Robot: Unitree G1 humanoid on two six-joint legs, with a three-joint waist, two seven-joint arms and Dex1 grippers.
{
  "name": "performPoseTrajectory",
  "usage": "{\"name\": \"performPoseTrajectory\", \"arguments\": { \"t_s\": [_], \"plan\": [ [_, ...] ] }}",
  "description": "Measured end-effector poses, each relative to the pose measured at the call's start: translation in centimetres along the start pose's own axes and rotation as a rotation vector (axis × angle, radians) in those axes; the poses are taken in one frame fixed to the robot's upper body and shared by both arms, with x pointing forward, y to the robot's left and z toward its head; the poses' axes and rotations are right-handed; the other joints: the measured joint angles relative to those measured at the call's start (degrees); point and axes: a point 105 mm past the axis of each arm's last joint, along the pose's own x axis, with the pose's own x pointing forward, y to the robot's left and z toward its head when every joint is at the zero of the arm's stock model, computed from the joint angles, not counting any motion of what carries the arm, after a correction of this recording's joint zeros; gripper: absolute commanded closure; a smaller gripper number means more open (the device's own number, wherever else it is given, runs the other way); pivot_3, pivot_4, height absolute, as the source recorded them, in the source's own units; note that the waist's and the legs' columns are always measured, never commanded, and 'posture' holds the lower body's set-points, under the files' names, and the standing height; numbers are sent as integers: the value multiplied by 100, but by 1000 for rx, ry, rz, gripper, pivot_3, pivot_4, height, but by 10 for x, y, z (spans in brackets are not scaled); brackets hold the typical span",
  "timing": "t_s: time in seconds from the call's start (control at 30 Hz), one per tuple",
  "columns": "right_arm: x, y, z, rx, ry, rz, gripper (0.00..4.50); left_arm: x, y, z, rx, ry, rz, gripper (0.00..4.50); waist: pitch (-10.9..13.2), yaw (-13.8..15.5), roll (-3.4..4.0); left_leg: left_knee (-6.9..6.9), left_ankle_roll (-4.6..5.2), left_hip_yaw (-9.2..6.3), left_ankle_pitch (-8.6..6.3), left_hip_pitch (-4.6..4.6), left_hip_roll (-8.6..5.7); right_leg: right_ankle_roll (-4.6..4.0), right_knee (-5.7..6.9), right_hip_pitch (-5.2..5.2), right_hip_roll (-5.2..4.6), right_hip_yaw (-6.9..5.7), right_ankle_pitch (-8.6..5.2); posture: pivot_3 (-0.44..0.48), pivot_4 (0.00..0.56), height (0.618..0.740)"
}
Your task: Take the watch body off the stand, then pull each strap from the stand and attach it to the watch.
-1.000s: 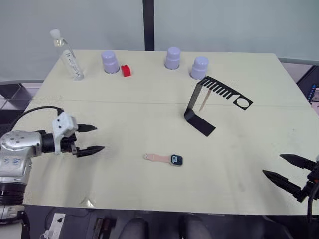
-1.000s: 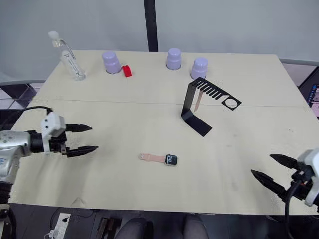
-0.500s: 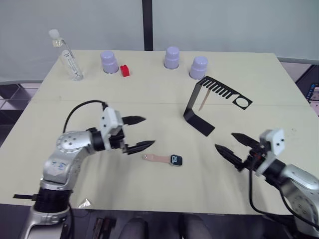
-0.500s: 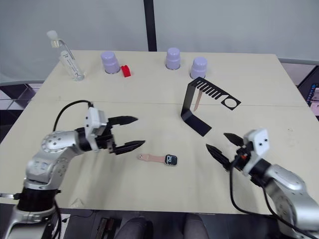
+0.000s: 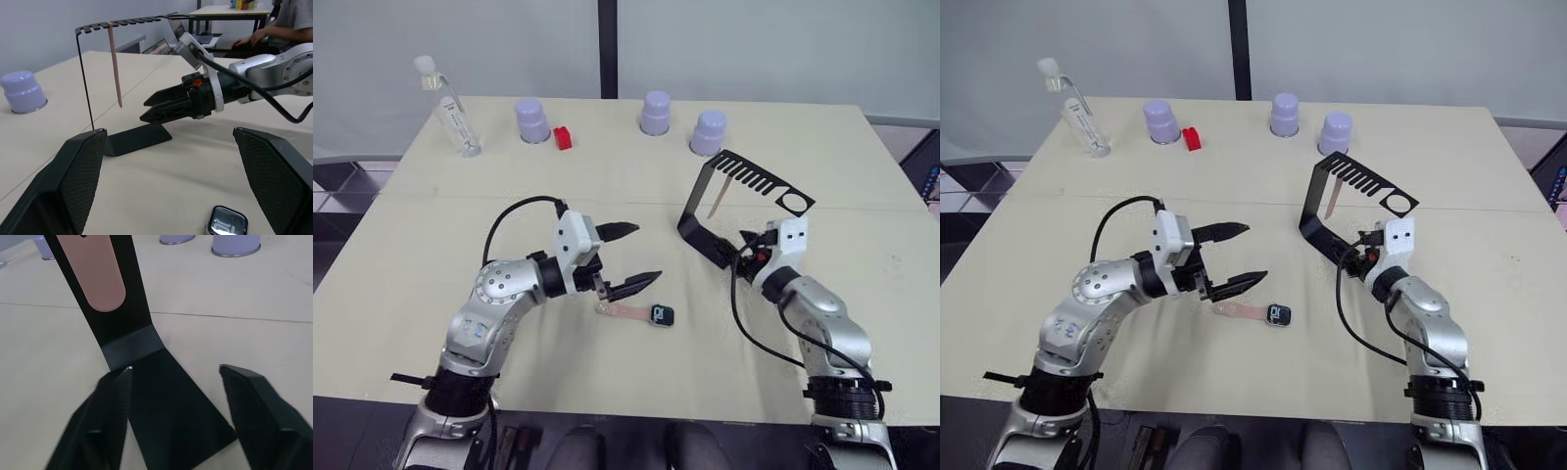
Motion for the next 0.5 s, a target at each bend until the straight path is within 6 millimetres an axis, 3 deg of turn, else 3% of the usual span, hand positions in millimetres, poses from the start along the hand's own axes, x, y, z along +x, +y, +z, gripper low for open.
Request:
{"name": "performPoseTrajectory", "arguments": {
  "t_s": [0.1, 0.27, 0.5],
  "plan": [
    [1, -1, -3, -3, 11, -6, 4445, 5, 1, 3, 13, -31, 9, 0, 0, 0, 0, 0, 0, 0, 0, 0, 0, 0, -1, 0, 1, 0, 0, 0, 150, 740],
    [5, -1, -22, 11, 85, -45, 4445, 18, 4, -1, -28, -53, 17, 0, 0, -2, 0, 2, 0, 0, 0, 0, 1, 0, 2, 0, 2, 0, 0, 0, 150, 740],
    [5, -1, -22, 6, 109, -69, 4445, 36, 1, 0, -55, -74, 35, 0, -1, 1, 2, 3, 0, 0, 0, 1, 1, 0, 2, 1, 1, 0, 0, 0, 150, 740]
  ]
}}
